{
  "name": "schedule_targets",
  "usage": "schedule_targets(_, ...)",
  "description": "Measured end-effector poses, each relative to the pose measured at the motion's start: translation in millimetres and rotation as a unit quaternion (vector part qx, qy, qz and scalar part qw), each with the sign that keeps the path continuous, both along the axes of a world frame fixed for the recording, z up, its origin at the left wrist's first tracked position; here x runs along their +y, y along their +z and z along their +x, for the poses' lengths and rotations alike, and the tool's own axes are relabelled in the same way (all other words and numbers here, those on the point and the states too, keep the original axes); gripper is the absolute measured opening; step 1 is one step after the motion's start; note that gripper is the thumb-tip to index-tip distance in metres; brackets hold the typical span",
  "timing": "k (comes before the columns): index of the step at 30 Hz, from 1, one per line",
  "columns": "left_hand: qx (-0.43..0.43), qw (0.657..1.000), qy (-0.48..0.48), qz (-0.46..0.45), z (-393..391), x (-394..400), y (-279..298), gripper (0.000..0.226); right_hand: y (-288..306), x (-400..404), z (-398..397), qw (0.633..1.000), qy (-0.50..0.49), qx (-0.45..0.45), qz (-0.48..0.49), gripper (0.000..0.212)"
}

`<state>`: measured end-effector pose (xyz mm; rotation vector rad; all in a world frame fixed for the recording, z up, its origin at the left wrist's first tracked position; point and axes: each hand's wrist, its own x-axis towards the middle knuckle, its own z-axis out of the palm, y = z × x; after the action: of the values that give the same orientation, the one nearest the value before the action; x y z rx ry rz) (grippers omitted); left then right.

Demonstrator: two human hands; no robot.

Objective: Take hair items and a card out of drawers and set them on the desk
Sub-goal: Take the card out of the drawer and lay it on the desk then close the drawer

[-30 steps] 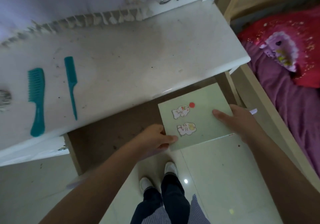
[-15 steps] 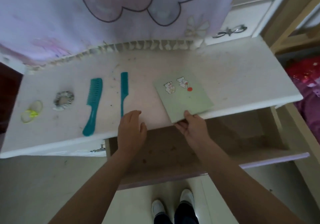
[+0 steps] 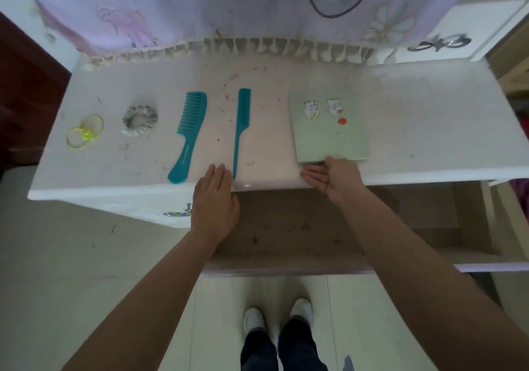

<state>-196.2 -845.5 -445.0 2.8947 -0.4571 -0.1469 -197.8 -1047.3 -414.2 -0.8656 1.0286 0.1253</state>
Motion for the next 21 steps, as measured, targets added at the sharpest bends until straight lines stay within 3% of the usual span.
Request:
schedule_targets(3, 0.023, 1.000, -0.006, 0.005, -7.9, 5.9, -1.6, 0.052, -2.0, -9.9, -9.8, 0.989, 0.099, 0.016, -0.108, 0.035)
schedule_targets(5, 0.008, 0.998, -0.056, 0.001, -19.7, 9.2, -2.1, 0.054, -5.3, -13.3, -27.0, 0.948, 0.190, -0.011, -0.257, 0.027)
schedule_targets(6, 0.001, 0.996, -0.086, 0.010, -28.7, 12.4, -4.4, 0.062, -8.4, -14.0, -41.5, 0.884, 0.268, -0.038, -0.382, 0.020)
schedule_targets(7, -0.006, 0.992, -0.122, 0.029, -38.2, 17.1, -7.9, 0.073, -13.0, -13.8, -58.6, 0.790, 0.358, -0.078, -0.492, 0.015)
schedule_targets(9, 0.004, 0.978, -0.199, 0.067, -63.0, 27.9, -17.5, 0.094, -27.8, -13.9, -100.5, 0.584, 0.527, -0.137, -0.602, 0.048)
schedule_targets(10, 0.021, 0.970, -0.228, 0.080, -74.1, 31.5, -21.9, 0.098, -37.9, -15.8, -123.1, 0.515, 0.579, -0.134, -0.618, 0.064)
schedule_targets(11, 0.035, 0.965, -0.243, 0.090, -82.3, 33.3, -25.6, 0.098, -47.8, -18.4, -141.4, 0.478, 0.606, -0.117, -0.625, 0.074)
schedule_targets(13, 0.042, 0.965, -0.243, 0.093, -89.0, 32.7, -30.0, 0.089, -58.5, -26.2, -160.3, 0.437, 0.616, -0.081, -0.650, 0.077)
schedule_targets(17, -0.015, 0.970, -0.228, 0.079, -87.2, 34.0, -31.8, 0.086, -61.9, -39.2, -162.0, 0.403, 0.543, -0.065, -0.734, 0.084)
schedule_targets(21, -0.102, 0.973, -0.203, 0.052, -68.5, 42.8, -29.9, 0.098, -53.1, -48.1, -154.6, 0.426, 0.452, -0.076, -0.780, 0.102)
